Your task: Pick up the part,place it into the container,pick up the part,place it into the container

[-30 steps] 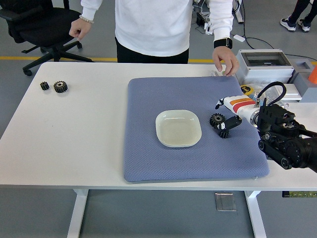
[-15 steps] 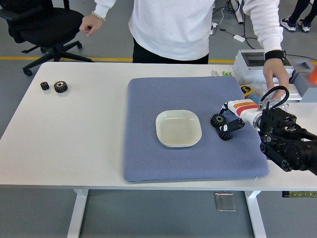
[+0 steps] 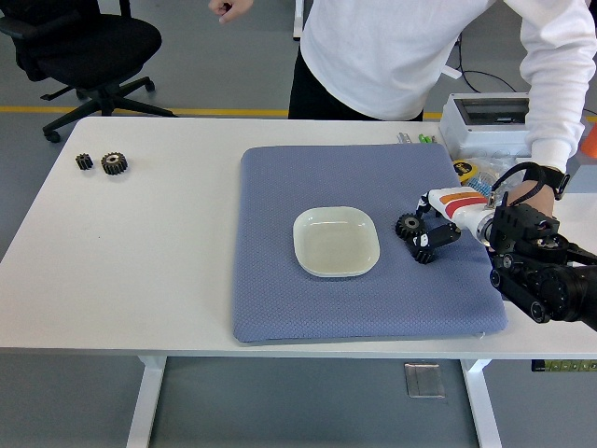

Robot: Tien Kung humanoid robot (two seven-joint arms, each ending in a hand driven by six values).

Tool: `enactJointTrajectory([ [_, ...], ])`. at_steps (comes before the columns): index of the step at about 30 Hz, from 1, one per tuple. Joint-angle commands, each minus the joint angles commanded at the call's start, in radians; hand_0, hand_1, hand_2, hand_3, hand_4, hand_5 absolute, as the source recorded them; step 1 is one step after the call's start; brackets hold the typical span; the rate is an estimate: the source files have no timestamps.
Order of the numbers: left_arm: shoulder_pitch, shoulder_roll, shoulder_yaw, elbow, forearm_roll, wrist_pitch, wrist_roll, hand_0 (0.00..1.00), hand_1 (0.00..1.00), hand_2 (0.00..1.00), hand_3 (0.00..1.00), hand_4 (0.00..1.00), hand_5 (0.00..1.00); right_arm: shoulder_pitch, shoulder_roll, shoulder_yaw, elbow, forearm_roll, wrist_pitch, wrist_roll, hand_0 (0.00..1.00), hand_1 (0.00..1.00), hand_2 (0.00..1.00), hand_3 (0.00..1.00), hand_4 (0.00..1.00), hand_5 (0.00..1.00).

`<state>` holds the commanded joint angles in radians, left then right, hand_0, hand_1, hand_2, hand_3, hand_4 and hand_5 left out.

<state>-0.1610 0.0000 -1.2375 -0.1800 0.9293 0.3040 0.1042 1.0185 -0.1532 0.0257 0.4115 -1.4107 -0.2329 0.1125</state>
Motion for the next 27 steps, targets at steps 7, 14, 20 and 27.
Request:
enactJointTrajectory([
  [7,0.0,0.0,-0.002,0.0,0.003,-0.001,0.0,0.654,0.638,0.717,0.575,0.688,0.59,-0.002,0.0,-0.01,0.012,0.024,-0.012,0.007,0.232,0.455,0.549,0.545,0.793,0.406],
  [14,-0.001,0.0,-0.001,0.0,0.002,-0.001,0.0,0.654,0.638,0.716,0.574,0.688,0.592,-0.003,-0.003,-0.017,0.018,0.04,-0.021,0.01,0.228,0.45,0.547,0.547,0.787,0.404],
  [20,0.0,0.0,-0.003,0.0,0.005,-0.002,0.0,0.654,0.639,0.714,0.576,0.688,0.592,-0.002,-0.007,-0.017,0.021,0.056,-0.031,0.017,0.216,0.441,0.541,0.54,0.777,0.407],
  [27,0.003,0.0,-0.003,0.0,0.004,-0.002,0.0,0.654,0.638,0.713,0.576,0.688,0.592,-0.005,-0.017,-0.005,0.023,0.076,-0.035,0.021,0.208,0.433,0.533,0.541,0.766,0.401],
])
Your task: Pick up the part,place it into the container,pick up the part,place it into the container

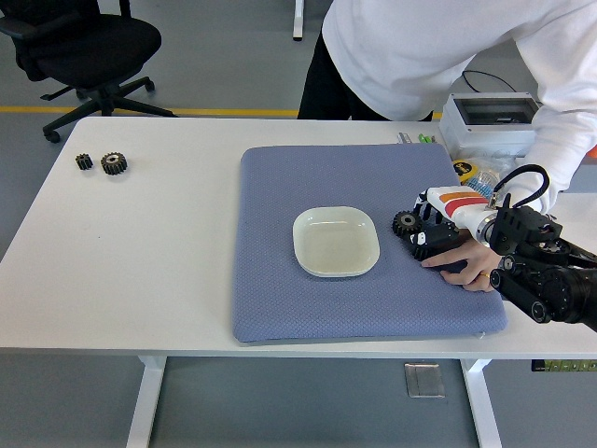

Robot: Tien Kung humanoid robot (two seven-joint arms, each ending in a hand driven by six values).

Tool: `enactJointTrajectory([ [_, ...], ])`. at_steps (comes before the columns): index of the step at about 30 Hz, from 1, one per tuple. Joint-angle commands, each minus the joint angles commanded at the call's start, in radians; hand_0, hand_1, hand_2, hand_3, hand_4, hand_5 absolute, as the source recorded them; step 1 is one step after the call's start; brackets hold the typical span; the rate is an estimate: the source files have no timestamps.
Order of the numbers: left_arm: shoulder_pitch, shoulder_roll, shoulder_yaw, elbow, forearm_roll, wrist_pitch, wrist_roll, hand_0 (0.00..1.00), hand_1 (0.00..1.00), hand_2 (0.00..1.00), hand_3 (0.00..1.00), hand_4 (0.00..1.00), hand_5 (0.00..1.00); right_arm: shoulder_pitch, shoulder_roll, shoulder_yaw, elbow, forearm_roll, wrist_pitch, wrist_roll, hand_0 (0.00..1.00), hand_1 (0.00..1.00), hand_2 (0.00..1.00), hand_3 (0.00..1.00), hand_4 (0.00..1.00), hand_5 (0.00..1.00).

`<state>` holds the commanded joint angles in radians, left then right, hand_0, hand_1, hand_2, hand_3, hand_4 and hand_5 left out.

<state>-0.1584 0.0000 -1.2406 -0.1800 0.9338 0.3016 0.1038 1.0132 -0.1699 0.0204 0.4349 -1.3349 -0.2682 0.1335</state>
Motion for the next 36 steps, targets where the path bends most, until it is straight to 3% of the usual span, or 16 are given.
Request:
enactJointTrajectory([
  [20,0.006,0.0,-0.007,0.0,0.008,-0.001,0.001,0.653,0.637,0.709,0.576,0.689,0.595,0.005,-0.014,0.06,0.056,0.017,-0.003,0.001,0.204,0.429,0.53,0.536,0.738,0.383],
  [36,0.014,0.0,-0.018,0.0,0.017,0.001,0.001,0.649,0.628,0.706,0.576,0.69,0.597,0.012,-0.037,0.153,0.221,-0.065,-0.004,-0.02,0.199,0.425,0.528,0.537,0.734,0.378],
])
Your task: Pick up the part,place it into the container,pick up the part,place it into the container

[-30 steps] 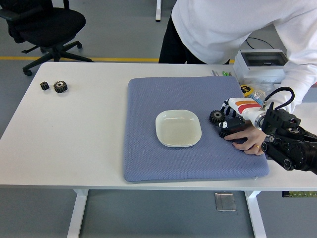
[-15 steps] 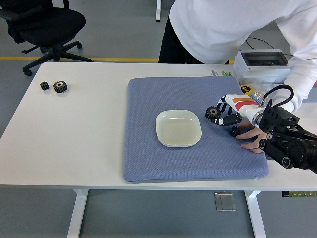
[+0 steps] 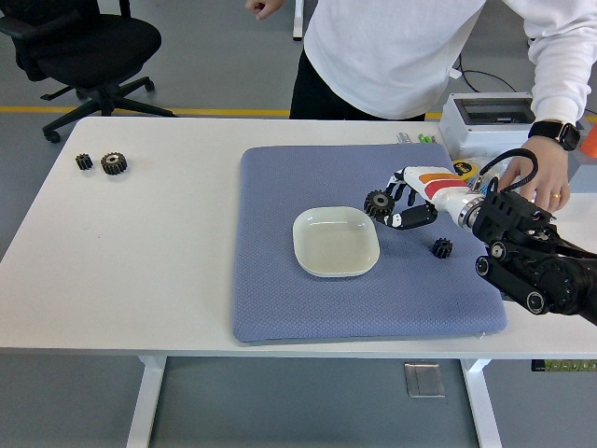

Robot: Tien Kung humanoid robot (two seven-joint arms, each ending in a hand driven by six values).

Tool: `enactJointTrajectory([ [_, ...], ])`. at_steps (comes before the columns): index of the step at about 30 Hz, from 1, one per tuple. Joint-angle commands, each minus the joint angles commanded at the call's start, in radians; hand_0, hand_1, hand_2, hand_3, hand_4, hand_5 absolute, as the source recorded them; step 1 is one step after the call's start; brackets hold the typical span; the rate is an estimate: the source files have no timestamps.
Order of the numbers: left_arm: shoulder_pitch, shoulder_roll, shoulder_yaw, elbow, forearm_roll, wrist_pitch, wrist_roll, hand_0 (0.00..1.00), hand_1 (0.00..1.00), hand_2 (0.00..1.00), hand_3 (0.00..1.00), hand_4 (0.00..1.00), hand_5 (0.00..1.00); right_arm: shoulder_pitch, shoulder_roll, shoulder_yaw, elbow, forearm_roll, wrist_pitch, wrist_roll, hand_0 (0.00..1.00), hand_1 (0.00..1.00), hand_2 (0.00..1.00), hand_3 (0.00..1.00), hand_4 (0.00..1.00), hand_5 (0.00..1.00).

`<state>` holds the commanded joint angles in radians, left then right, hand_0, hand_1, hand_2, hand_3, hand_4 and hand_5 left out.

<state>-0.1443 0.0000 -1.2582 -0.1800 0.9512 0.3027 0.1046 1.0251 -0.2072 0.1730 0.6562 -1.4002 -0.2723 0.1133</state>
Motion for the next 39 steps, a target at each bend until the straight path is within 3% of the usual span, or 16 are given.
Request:
enactJointTrajectory([
  [7,0.002,0.0,-0.002,0.0,0.0,0.001,0.0,0.65,0.627,0.705,0.576,0.69,0.595,0.002,0.002,0.01,0.094,-0.04,0.0,-0.019,0.199,0.426,0.528,0.537,0.734,0.379],
  [13,0.001,0.0,-0.002,0.0,0.003,0.002,0.0,0.644,0.623,0.707,0.576,0.691,0.595,0.015,0.017,-0.04,0.147,-0.076,0.014,-0.038,0.199,0.425,0.532,0.539,0.735,0.379],
  [20,-0.001,0.0,-0.001,0.0,0.001,0.004,0.0,0.644,0.617,0.706,0.576,0.691,0.595,0.013,0.036,-0.084,0.138,-0.086,0.019,-0.047,0.199,0.425,0.533,0.54,0.736,0.381],
  [33,-0.006,0.001,0.006,0.0,-0.001,0.004,0.001,0.643,0.608,0.704,0.575,0.693,0.598,-0.001,0.051,-0.072,0.097,-0.1,0.053,-0.068,0.212,0.437,0.555,0.555,0.768,0.378],
  [34,-0.006,0.001,0.006,0.0,-0.001,0.004,0.001,0.642,0.607,0.704,0.575,0.692,0.595,-0.001,0.051,-0.071,0.096,-0.101,0.056,-0.068,0.233,0.463,0.616,0.61,0.881,0.433],
  [39,-0.005,0.0,0.003,0.0,0.001,0.004,0.001,0.642,0.607,0.704,0.575,0.692,0.595,0.001,0.054,-0.068,0.099,-0.108,0.08,-0.068,0.233,0.463,0.616,0.61,0.881,0.433],
])
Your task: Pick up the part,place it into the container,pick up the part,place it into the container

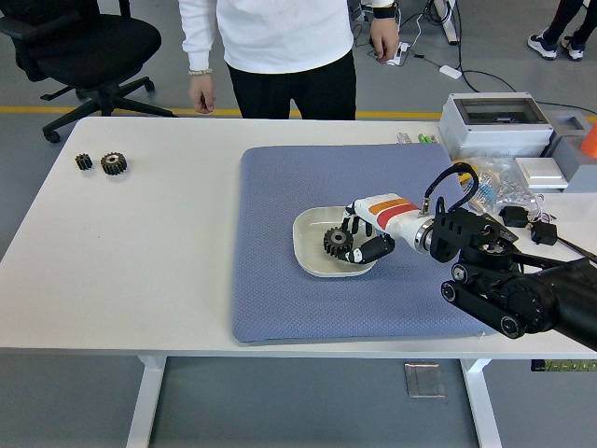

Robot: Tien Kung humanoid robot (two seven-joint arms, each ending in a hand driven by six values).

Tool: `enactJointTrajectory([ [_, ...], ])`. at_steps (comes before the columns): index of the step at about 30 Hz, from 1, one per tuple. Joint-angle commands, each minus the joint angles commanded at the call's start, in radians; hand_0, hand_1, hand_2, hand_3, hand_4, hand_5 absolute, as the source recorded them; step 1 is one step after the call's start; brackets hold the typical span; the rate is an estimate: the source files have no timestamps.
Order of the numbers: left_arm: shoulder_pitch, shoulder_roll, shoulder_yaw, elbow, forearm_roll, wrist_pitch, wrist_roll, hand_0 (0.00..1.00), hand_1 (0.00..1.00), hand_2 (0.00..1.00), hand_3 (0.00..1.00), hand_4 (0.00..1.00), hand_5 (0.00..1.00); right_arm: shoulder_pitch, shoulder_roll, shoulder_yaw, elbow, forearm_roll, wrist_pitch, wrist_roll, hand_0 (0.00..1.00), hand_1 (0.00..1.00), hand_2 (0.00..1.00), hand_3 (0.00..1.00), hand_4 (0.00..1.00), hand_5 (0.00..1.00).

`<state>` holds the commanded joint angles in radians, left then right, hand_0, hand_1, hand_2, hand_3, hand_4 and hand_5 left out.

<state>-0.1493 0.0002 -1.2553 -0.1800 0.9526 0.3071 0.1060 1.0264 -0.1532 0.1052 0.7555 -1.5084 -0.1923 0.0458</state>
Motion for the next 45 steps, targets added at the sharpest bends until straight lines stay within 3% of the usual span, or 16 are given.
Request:
enactJointTrajectory([
  [1,0.0,0.0,0.0,0.0,0.0,0.0,0.0,0.637,0.606,0.703,0.576,0.692,0.595,0.0,0.001,0.0,0.001,-0.002,0.001,0.001,0.248,0.49,0.677,0.673,0.974,0.5],
  [6,0.0,0.0,0.001,0.0,0.001,0.0,0.0,0.637,0.606,0.703,0.576,0.692,0.595,0.0,0.002,0.002,0.003,-0.008,0.008,0.007,0.248,0.49,0.677,0.673,0.974,0.5],
  [7,0.0,0.0,0.001,0.0,0.0,0.0,0.0,0.636,0.605,0.702,0.575,0.691,0.593,0.001,0.002,0.004,0.002,-0.01,0.008,0.008,0.259,0.503,0.714,0.759,0.998,0.537],
  [14,-0.001,0.001,0.001,0.0,0.002,-0.001,0.0,0.636,0.601,0.702,0.575,0.691,0.593,0.005,-0.006,0.019,0.006,-0.013,0.005,0.011,0.258,0.504,0.725,0.795,0.998,0.548],
  [21,0.002,0.002,-0.002,0.0,0.008,-0.001,0.0,0.634,0.601,0.702,0.575,0.69,0.592,0.003,-0.038,0.096,0.031,-0.033,0.006,0.01,0.253,0.5,0.719,0.793,0.998,0.543],
  [32,0.01,0.002,-0.007,0.0,0.013,-0.001,0.0,0.634,0.599,0.701,0.575,0.69,0.591,-0.036,-0.154,0.202,-0.001,-0.087,0.035,0.007,0.258,0.495,0.704,0.74,0.998,0.536],
  [38,0.017,0.002,-0.011,0.0,0.019,-0.002,0.003,0.633,0.6,0.701,0.575,0.69,0.591,-0.08,-0.232,0.221,0.052,-0.116,0.044,0.004,0.256,0.495,0.698,0.714,0.998,0.53],
  [45,0.021,0.0,-0.008,0.0,0.018,-0.003,0.006,0.635,0.599,0.702,0.575,0.69,0.592,-0.123,-0.279,0.246,0.11,-0.149,0.038,0.008,0.256,0.494,0.694,0.711,0.998,0.525],
])
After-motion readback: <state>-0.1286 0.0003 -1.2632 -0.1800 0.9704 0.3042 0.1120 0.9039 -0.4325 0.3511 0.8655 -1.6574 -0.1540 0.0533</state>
